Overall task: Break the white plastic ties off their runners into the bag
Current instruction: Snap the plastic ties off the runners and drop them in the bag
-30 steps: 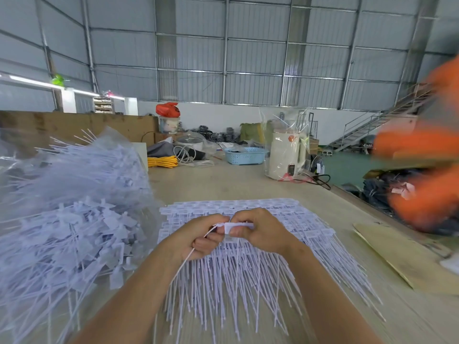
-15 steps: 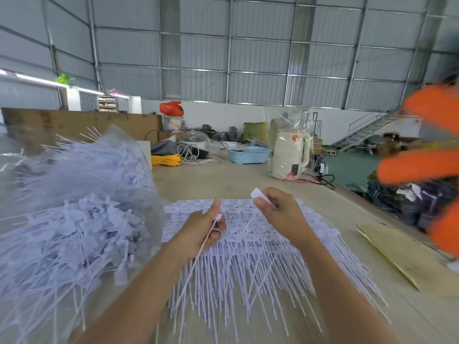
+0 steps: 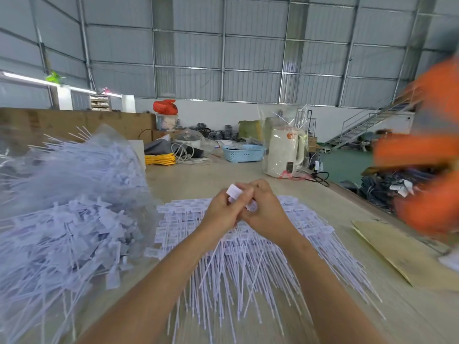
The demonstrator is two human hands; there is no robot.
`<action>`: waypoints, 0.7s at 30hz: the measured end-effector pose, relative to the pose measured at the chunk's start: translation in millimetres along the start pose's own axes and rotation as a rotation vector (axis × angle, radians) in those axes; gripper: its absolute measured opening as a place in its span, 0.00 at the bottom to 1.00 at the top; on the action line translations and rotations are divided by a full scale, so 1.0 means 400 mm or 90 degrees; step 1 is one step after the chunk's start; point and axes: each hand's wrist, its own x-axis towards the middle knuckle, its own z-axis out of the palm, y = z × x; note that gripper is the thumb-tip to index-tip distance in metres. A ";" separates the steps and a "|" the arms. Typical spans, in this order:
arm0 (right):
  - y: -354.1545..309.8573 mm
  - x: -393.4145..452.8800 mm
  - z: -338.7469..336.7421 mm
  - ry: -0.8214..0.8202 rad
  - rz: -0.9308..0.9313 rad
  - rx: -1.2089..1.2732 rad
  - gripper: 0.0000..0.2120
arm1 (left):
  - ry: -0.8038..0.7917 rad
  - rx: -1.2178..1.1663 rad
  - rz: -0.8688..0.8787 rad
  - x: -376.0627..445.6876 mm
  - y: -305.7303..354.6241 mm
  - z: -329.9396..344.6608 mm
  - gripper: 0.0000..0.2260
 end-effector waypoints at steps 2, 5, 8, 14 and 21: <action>0.009 0.002 -0.006 0.029 0.023 -0.009 0.26 | 0.016 0.033 0.033 0.008 0.005 0.000 0.11; 0.029 0.002 -0.022 0.021 0.071 -0.049 0.16 | 0.016 0.035 0.042 0.014 0.010 0.003 0.10; 0.039 -0.001 -0.031 -0.038 0.079 -0.096 0.16 | 0.040 0.018 0.024 0.016 0.014 0.005 0.12; 0.032 -0.007 -0.036 -0.047 0.019 -0.049 0.12 | 0.085 0.130 0.068 0.023 0.043 -0.004 0.22; 0.075 -0.011 -0.049 0.060 -0.022 -0.214 0.12 | 0.085 0.028 -0.066 0.012 0.079 0.016 0.18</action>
